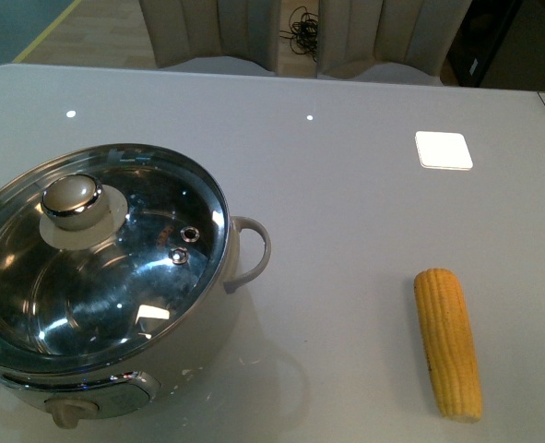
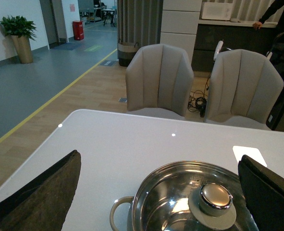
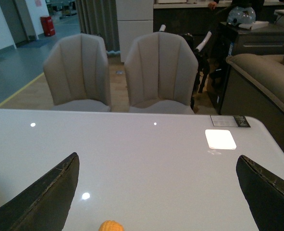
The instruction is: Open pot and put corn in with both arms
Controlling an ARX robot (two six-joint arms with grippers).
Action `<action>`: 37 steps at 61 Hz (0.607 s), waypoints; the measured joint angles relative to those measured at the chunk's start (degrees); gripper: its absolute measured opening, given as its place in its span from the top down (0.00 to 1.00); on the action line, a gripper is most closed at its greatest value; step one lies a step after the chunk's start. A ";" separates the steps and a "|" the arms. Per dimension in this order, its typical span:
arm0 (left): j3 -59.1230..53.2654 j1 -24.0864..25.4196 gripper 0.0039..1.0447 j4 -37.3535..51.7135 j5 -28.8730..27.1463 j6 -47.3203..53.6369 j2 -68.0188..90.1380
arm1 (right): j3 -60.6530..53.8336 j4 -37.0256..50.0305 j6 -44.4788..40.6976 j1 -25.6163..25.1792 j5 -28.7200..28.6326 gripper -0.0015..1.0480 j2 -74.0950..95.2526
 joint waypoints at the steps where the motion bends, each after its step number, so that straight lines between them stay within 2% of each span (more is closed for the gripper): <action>1: 0.00 0.00 0.07 0.00 0.00 0.00 0.00 | 0.00 0.00 0.00 0.00 0.00 0.09 0.00; 37: 0.00 0.00 0.07 0.00 0.02 0.02 0.00 | 0.00 0.00 0.00 0.00 0.00 0.09 0.00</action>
